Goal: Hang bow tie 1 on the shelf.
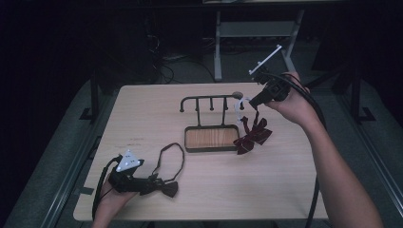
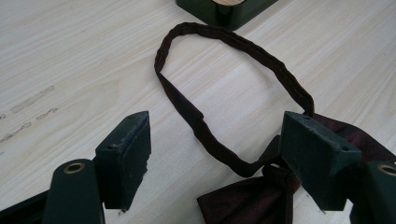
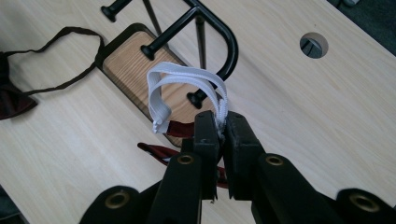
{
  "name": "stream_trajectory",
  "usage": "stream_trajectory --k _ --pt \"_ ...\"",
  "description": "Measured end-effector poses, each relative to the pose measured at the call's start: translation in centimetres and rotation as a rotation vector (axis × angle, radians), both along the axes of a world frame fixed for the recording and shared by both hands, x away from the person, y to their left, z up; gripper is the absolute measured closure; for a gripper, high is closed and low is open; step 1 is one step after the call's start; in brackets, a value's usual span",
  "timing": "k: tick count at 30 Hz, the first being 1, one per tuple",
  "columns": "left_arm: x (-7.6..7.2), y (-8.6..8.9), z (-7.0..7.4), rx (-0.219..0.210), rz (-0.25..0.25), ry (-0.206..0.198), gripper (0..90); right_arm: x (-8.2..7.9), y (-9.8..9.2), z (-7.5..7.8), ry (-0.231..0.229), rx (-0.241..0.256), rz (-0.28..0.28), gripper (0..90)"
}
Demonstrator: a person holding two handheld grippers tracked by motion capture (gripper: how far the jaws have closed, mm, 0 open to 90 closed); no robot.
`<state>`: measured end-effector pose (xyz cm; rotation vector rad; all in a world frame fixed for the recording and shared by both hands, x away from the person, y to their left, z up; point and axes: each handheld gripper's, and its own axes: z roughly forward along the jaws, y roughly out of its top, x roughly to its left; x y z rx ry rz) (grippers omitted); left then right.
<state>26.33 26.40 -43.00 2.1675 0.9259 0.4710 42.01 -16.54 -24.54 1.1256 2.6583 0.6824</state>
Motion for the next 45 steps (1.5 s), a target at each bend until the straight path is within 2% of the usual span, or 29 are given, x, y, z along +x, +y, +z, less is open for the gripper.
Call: stream_trajectory --k 10,21,31,32,38,45 --pt "0.1 0.1 0.0 -0.004 0.0 0.005 25.6 2.3 -0.5 -1.3 0.028 0.004 -0.043 83.8" --pt "0.2 0.0 -0.2 -0.009 -0.001 0.009 25.6 3.3 -1.2 -2.6 0.056 0.04 -0.068 82.9" --pt "0.2 -0.1 -0.3 -0.006 -0.003 0.019 25.6 3.0 -1.5 -3.7 0.065 0.069 -0.054 80.3" --pt "0.2 -0.1 -0.3 -0.003 -0.004 0.018 25.6 2.7 -1.6 -4.0 0.069 0.09 -0.058 78.9" --pt "0.1 -0.1 -0.2 -0.002 -0.002 0.019 25.6 2.2 -2.1 -4.4 0.072 0.113 -0.049 76.8" --pt "0.1 0.0 -0.3 -0.002 0.0 0.02 25.6 1.3 -2.5 -5.2 0.082 0.146 -0.029 69.3"
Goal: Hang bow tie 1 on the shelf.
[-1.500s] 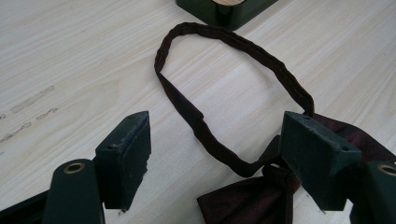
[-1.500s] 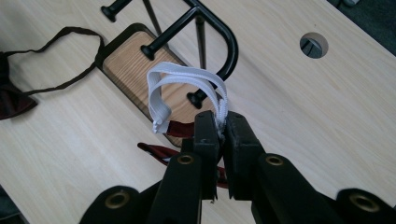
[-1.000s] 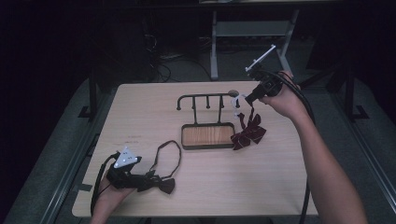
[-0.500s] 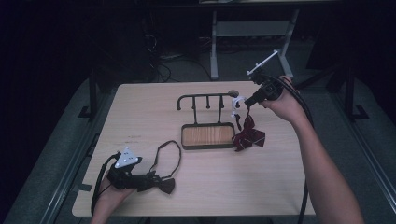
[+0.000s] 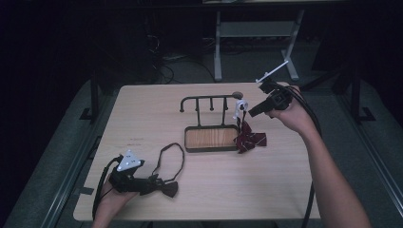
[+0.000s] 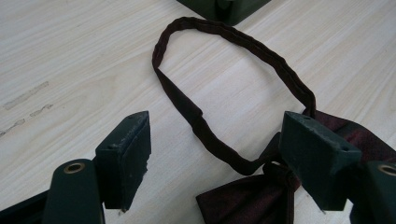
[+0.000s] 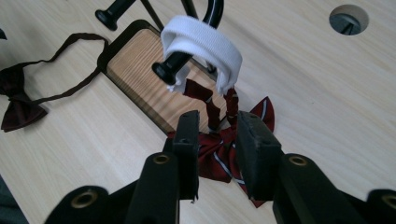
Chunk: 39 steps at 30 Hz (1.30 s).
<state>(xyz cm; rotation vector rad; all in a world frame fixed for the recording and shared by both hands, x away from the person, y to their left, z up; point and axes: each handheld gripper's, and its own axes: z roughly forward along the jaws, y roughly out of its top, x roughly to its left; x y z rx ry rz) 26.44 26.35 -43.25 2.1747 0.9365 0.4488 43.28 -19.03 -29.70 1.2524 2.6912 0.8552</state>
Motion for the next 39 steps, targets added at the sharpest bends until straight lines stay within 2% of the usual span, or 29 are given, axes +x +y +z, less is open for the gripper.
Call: stream_trajectory --k 11,22,39 --pt "0.0 -0.1 0.1 -0.003 -0.004 -0.001 25.6 -1.4 -0.7 -1.1 -0.001 0.048 0.011 61.4" --pt "0.1 0.0 -0.1 0.002 0.0 0.0 25.6 -2.4 -1.3 -2.7 0.017 0.065 0.012 58.0" --pt "0.0 -0.1 -0.2 0.006 0.0 0.004 25.6 -4.0 -1.9 -4.9 0.019 0.08 0.024 52.5"
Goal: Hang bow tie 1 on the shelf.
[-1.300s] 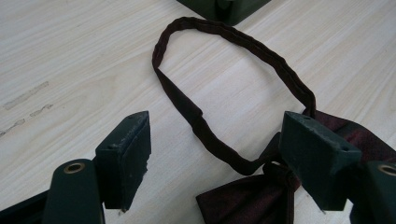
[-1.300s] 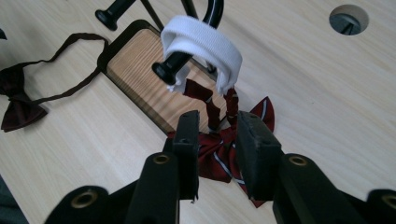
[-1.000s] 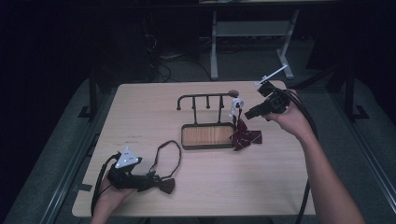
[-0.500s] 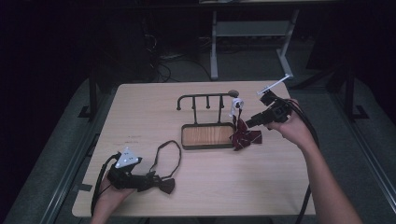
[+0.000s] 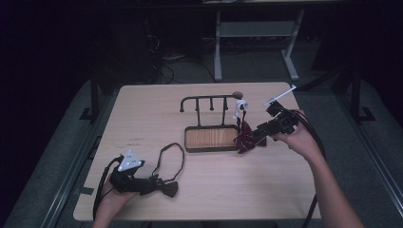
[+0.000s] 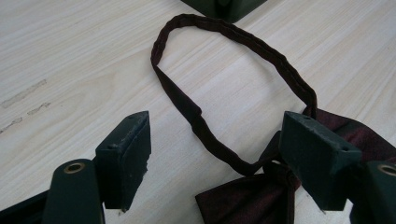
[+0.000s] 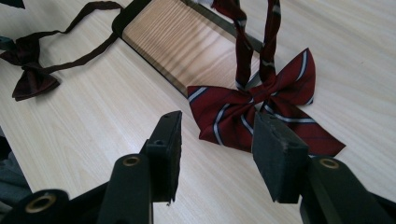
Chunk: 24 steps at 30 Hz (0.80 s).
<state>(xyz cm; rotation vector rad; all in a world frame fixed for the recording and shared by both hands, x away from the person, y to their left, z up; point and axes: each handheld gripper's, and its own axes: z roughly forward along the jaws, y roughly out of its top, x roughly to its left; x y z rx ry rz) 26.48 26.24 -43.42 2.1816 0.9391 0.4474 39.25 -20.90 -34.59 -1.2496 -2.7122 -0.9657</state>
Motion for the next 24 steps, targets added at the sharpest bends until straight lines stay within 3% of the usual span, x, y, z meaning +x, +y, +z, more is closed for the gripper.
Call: stream_trajectory --k 21,24 --pt "0.1 -0.1 0.1 -0.007 -0.004 0.004 25.8 -2.2 -0.8 -2.2 0.003 0.014 -0.007 47.5" --pt "0.1 -0.1 0.1 -0.007 -0.003 0.005 25.8 -2.5 -0.9 -2.4 0.0 -0.007 -0.009 46.3"
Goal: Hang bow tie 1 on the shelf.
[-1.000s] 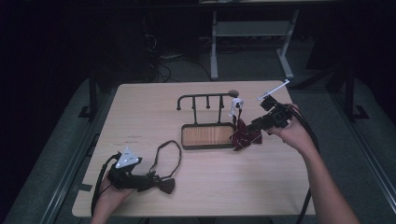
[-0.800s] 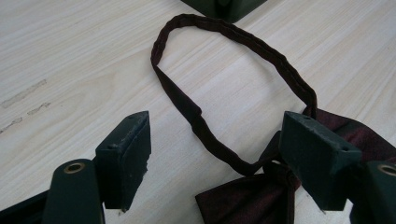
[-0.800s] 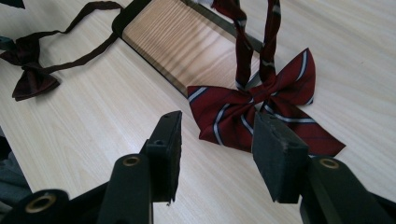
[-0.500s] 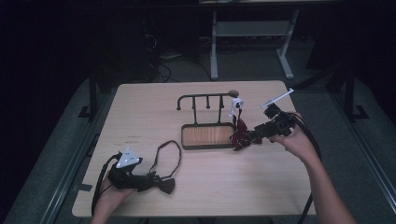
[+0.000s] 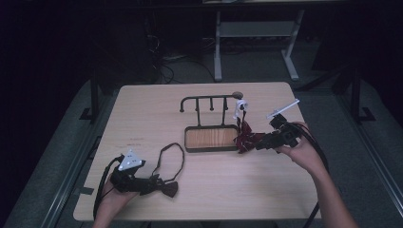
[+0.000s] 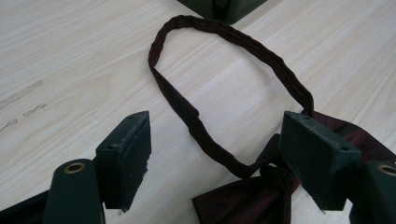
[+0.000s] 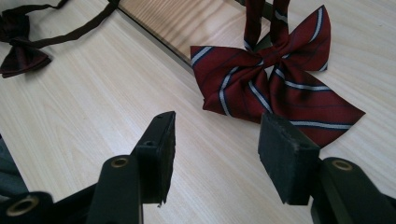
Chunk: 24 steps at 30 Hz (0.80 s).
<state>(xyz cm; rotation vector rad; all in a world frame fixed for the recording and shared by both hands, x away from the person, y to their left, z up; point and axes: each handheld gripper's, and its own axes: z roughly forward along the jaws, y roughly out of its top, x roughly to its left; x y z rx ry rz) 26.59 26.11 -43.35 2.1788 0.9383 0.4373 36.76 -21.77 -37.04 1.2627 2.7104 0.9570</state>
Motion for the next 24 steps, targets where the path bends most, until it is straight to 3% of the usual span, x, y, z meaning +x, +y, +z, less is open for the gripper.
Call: stream_trajectory --k 17,24 --pt "0.1 0.0 0.0 -0.009 0.007 0.005 25.9 -1.8 -0.6 -1.3 0.003 0.016 -0.004 45.5" --pt "0.3 0.0 0.3 0.002 -0.004 0.0 26.0 -2.8 -0.5 -2.6 0.004 0.015 0.008 44.3"
